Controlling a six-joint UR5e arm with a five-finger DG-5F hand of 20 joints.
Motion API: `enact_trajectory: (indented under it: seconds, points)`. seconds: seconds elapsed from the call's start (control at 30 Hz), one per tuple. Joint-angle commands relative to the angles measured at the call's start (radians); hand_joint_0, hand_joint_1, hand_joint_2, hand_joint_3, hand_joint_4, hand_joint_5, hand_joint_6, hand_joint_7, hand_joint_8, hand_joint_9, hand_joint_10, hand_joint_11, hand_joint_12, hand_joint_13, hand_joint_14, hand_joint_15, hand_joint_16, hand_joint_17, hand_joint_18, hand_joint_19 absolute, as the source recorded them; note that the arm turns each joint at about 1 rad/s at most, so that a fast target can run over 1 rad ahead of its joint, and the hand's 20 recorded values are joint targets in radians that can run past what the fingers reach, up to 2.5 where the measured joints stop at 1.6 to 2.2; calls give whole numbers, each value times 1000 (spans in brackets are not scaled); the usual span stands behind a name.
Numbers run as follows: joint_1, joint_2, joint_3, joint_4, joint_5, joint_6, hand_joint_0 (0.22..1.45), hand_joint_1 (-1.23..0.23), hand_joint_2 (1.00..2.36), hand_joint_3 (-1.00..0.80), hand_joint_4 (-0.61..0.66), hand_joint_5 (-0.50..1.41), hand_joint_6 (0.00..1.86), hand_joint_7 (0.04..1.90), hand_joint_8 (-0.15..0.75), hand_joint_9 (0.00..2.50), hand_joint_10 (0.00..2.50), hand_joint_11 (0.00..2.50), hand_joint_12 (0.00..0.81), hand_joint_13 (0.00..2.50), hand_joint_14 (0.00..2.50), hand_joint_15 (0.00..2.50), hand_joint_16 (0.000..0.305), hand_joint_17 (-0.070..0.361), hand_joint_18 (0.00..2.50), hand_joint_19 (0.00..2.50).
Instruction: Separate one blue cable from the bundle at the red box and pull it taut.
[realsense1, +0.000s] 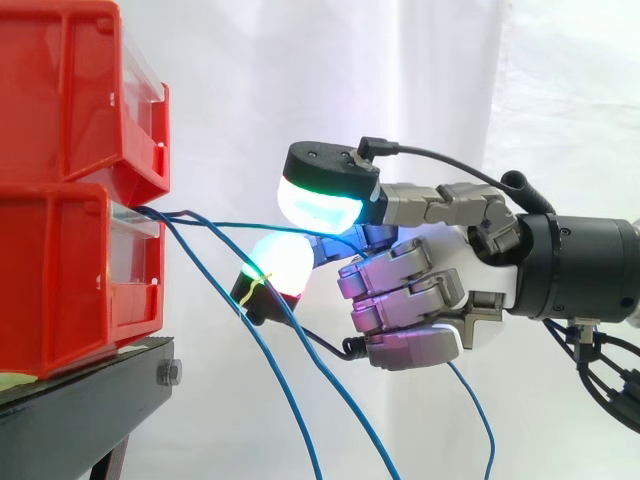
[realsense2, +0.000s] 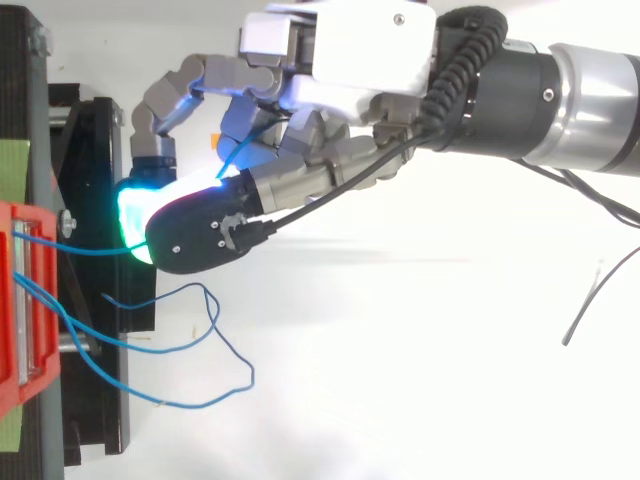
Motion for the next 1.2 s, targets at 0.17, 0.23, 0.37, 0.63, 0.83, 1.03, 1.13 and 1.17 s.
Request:
enact_trajectory:
  seconds: [0.17,0.23,0.37,0.63,0.83,1.03,1.13,1.17]
  points:
    - [6,0,2,-5,-4,37,611,-718,1023,-179,132,-197,891,798,533,1683,2500,2500,529,1742,2500,1576,203,152,2500,1133]
    - [8,0,2,-2,-10,38,614,-723,1022,-195,115,-203,892,783,536,1655,2500,2500,527,1728,2500,1573,198,148,2470,1160]
    - [12,0,2,3,-10,46,619,-741,1022,-221,108,-208,893,774,537,1630,2500,2500,525,1716,2500,1560,190,143,2440,1205]
    - [20,0,2,-7,-9,58,636,-819,1023,-227,84,-214,898,758,533,1596,2500,2500,517,1696,2500,1614,184,138,2397,1262]
    - [23,0,2,-14,-7,73,636,-833,1024,-216,72,-214,900,749,530,1594,2500,2500,509,1694,2500,1618,181,136,2393,1251]
    - [25,0,2,-14,-4,73,629,-830,1026,-198,-24,-207,892,780,486,1567,2500,2500,479,1657,2500,1581,178,134,2352,1268]
    - [26,-1,2,-13,-4,73,615,-829,1028,-158,-109,-198,881,825,457,1546,2500,2500,450,1622,2500,1567,170,127,2307,1294]
    - [26,-1,2,-13,-4,73,611,-830,1029,-149,-133,-196,879,843,445,1536,2500,2500,446,1618,2500,1574,165,123,2287,1330]
